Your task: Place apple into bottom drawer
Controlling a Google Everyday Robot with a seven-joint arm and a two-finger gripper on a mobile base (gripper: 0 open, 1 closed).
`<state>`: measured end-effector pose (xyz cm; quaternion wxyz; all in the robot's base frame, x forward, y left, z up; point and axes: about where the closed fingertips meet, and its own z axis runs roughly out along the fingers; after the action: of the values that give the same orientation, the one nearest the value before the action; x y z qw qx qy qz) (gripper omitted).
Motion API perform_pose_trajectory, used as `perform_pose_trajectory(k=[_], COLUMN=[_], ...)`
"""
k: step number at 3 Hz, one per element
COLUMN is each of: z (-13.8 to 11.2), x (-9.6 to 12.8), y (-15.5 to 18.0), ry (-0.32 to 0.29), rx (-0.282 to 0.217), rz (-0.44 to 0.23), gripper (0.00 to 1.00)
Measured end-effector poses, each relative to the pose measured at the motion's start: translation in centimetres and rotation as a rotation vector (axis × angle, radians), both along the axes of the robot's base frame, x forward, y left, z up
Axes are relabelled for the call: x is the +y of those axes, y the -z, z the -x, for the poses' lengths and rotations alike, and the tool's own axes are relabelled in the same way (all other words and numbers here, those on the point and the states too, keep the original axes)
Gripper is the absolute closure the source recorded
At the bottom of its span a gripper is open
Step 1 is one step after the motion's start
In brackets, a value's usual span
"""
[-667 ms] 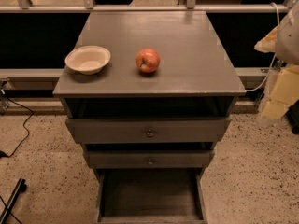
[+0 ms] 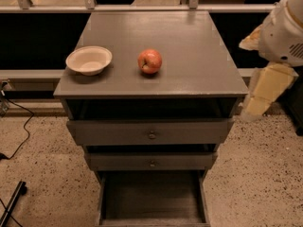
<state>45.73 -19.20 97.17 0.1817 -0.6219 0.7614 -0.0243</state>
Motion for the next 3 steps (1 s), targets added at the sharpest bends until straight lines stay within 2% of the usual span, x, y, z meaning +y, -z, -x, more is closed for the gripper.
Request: perform_pose_trajectory(k=[1,2,3], z=[-4.0,-9.6,-10.0], x=[3.9,9.6,9.9], y=[0.2,0.6,0.9], ry=[-0.083,-0.192,-0.2], rx=[-0.043,-0.093,-0.097], rz=[-0.025,-0.037,-0.029], gripper=[0.0,0.0,0.0])
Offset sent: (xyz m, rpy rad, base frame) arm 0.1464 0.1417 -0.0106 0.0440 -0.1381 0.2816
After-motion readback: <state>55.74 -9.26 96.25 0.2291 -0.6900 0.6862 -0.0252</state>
